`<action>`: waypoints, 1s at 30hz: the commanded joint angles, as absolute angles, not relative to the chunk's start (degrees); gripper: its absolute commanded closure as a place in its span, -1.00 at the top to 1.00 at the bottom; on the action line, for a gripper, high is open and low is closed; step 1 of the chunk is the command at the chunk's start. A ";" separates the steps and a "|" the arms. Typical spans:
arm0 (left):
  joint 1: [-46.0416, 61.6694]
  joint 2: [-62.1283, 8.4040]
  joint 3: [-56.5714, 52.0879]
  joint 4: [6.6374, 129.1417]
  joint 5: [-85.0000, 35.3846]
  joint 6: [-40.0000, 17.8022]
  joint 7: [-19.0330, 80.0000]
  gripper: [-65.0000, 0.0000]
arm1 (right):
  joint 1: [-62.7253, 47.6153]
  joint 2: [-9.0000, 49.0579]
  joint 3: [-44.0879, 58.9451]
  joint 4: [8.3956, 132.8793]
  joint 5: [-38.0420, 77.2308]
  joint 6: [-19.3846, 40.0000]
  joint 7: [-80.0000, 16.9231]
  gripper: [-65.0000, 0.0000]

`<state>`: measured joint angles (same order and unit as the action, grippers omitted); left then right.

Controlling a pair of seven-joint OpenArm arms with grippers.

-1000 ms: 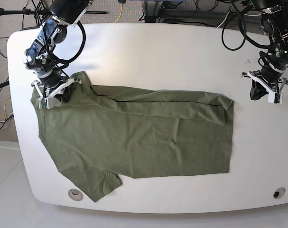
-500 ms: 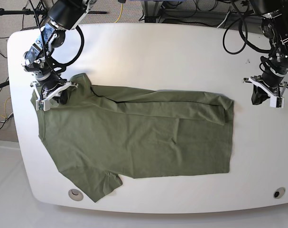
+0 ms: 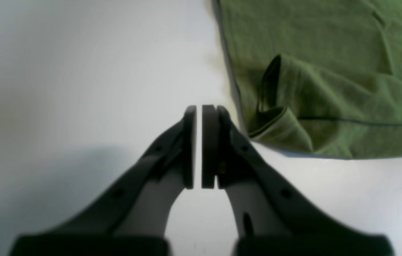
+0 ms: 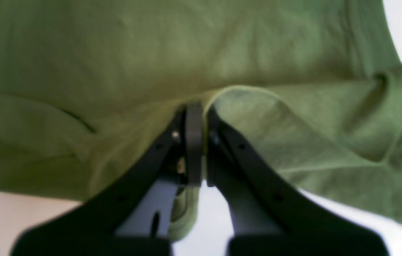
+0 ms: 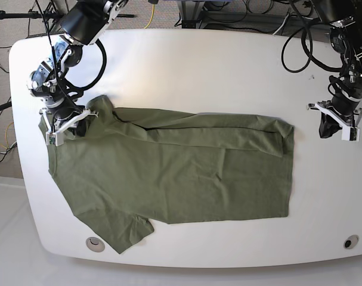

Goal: Fold the T-shirt properly
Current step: 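Drag the shoulder corner with the right gripper toward the shirt's middle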

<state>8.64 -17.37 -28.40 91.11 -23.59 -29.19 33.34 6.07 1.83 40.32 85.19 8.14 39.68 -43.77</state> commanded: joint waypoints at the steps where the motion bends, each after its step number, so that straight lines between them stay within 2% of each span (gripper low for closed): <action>1: 8.78 -18.10 -28.70 92.14 -24.48 -29.20 31.77 -0.97 | 9.34 2.61 39.09 83.95 9.56 40.00 -42.00 -1.00; 16: 8.72 -17.55 -28.56 90.95 -25.23 -29.03 32.25 -0.97 | 15.87 5.11 34.52 73.69 8.89 40.00 -39.44 -1.00; 30: 6.54 -17.32 -28.50 88.86 -25.32 -29.31 32.97 -0.95 | 15.10 4.95 33.90 74.23 8.03 40.00 -39.69 -1.00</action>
<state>7.33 -16.53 -28.23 88.05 -24.49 -29.21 34.24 13.72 4.29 34.02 72.86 7.44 39.68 -40.80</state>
